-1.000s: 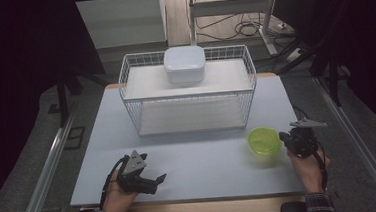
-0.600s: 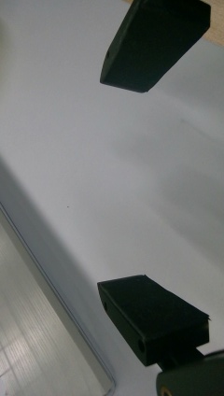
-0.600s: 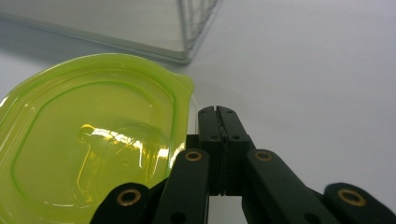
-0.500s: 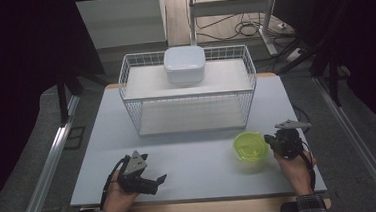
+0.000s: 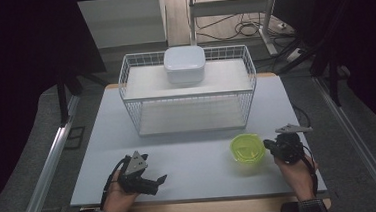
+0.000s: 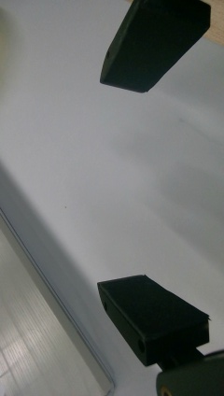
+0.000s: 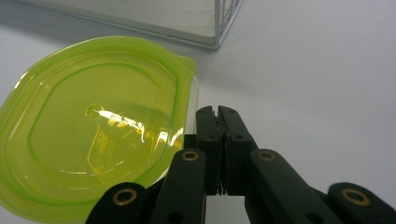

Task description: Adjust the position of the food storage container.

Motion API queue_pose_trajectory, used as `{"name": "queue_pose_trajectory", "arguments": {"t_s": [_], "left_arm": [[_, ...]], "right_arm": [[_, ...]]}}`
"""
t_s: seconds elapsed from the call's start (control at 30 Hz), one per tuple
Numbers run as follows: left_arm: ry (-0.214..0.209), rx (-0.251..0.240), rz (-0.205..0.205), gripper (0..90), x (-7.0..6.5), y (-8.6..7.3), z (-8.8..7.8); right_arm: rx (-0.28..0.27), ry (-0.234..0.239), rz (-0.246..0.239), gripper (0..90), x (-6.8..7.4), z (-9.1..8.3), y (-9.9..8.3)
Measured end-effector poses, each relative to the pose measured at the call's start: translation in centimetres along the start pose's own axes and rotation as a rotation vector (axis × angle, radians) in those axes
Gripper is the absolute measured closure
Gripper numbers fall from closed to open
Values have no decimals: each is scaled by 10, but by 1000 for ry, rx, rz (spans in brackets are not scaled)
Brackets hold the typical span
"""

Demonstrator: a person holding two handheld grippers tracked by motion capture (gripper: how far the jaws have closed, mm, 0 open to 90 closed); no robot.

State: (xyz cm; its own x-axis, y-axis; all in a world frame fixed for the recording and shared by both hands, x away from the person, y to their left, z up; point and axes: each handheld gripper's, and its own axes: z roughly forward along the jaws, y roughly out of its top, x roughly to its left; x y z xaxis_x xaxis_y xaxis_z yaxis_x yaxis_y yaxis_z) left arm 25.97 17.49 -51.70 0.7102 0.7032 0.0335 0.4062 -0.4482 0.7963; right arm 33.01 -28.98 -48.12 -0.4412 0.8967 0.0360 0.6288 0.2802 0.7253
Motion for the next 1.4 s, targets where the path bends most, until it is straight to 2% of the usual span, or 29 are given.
{"name": "queue_pose_trajectory", "arguments": {"t_s": [0.37,0.4,0.47,0.73,1.0,1.1,1.27,1.33,1.4], "left_arm": [[-2,2,4,36,0,0,1],[-3,2,4,36,0,0,1],[-2,3,4,36,-1,0,1],[-3,3,4,35,-1,0,1],[-2,1,5,36,-1,0,0],[-2,1,5,36,-1,0,0],[-2,2,9,36,-2,1,1],[-2,5,11,36,-2,1,1],[-3,5,12,36,-2,1,1]], "right_arm": [[16,36,-20,860,13,2,2],[20,50,-29,859,18,4,3],[22,54,-32,859,20,4,3],[36,122,-62,884,37,9,5],[56,102,-46,892,28,6,1],[76,117,-44,892,30,7,-3],[152,172,-67,892,44,17,-12],[167,169,-82,892,46,21,-12],[179,181,-76,892,48,25,-12]]}}
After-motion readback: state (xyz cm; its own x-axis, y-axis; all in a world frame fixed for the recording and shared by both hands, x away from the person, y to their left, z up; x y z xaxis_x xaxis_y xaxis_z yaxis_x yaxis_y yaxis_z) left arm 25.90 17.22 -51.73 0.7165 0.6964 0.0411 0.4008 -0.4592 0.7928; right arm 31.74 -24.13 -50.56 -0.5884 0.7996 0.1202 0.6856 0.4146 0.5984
